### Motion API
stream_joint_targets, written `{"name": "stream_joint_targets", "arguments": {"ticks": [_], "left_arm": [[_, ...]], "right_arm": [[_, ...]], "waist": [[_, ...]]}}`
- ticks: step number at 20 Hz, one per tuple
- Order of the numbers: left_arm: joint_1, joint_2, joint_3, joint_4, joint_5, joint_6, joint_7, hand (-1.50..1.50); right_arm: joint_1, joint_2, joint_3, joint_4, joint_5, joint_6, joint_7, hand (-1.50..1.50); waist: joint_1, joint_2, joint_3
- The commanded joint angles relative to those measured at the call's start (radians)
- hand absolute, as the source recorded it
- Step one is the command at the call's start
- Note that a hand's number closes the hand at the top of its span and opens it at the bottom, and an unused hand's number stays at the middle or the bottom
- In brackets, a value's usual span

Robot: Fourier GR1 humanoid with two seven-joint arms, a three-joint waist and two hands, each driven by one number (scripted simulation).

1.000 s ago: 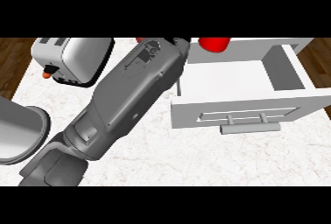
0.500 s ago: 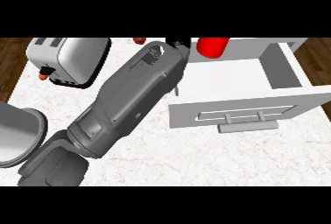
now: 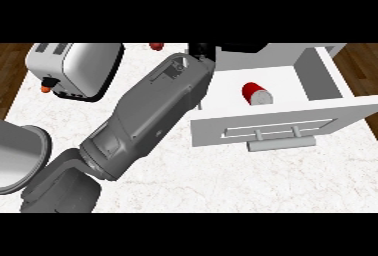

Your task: Pick up the can, place it into the drawer and close the drawer

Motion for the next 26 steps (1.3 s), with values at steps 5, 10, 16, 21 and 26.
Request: {"name": "stream_joint_targets", "arguments": {"ticks": [5, 10, 16, 21, 26], "left_arm": [[0.024, 0.0, -0.068, 0.012, 0.072, 0.041, -0.051, -1.5], [-0.019, 0.0, -0.083, 0.006, 0.121, 0.081, -0.054, -1.5], [-0.022, 0.0, -0.076, -0.018, 0.148, 0.064, -0.077, -1.5], [0.014, 0.0, -0.071, -0.036, 0.187, 0.053, -0.184, -1.5], [0.012, 0.0, -0.099, -0.068, 0.206, 0.101, -0.196, -1.5]], "right_arm": [[-0.039, -0.032, 0.003, -0.005, -0.002, -0.021, 0.032, -1.5], [-0.035, 0.041, 0.053, -0.002, 0.073, -0.001, -0.018, -1.5], [-0.067, -0.042, -0.025, -0.097, 0.242, 0.052, -0.14, -1.5], [-0.148, -0.071, 0.053, -0.13, 0.316, 0.074, -0.176, -1.5], [-0.191, -0.063, 0.149, -0.179, 0.519, 0.067, -0.196, -1.5]], "waist": [[-0.01, 0.005, 0.0], [-0.013, 0.004, 0.001], [0.013, -0.001, 0.0], [0.014, 0.003, -0.001], [0.032, -0.002, -0.001]]}}
